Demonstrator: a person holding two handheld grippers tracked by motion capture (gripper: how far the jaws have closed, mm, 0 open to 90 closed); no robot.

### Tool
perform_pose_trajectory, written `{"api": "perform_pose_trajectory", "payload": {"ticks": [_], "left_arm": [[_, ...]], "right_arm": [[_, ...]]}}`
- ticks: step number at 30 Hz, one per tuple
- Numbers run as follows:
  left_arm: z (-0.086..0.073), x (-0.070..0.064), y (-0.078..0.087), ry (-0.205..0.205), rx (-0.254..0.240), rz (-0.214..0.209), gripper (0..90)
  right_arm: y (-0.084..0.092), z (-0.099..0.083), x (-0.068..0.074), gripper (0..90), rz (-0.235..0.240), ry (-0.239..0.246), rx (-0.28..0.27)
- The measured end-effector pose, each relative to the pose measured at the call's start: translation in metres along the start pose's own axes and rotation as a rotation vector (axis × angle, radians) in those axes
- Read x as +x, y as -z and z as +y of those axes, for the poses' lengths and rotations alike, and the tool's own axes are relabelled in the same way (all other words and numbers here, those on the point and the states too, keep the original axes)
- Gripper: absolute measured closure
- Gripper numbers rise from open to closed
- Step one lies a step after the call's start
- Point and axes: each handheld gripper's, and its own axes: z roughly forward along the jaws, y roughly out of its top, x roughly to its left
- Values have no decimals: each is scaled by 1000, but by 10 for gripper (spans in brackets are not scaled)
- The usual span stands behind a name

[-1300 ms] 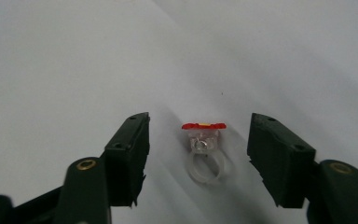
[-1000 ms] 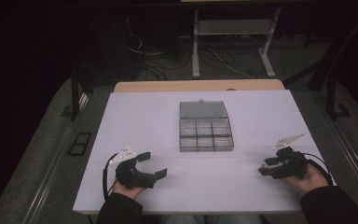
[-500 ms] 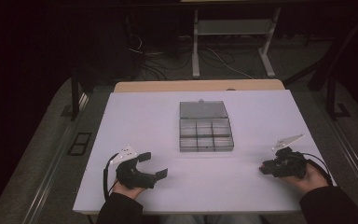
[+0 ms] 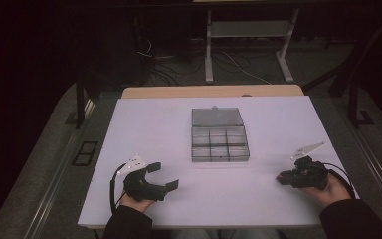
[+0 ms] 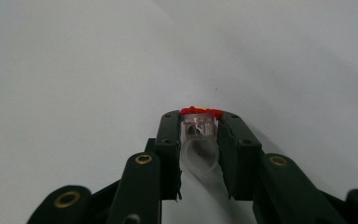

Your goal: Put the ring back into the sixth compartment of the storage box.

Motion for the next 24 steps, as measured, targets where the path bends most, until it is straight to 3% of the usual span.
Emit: {"api": "perform_pose_trajectory", "payload": {"ticks": [10,24], "left_arm": [[0,0,0,1,0,0,0],[0,0,0,0,1,-2,0]], "right_arm": [[9,2,-5,701,23,-32,-43],[25,11,-11,701,17,-34,-80]]}}
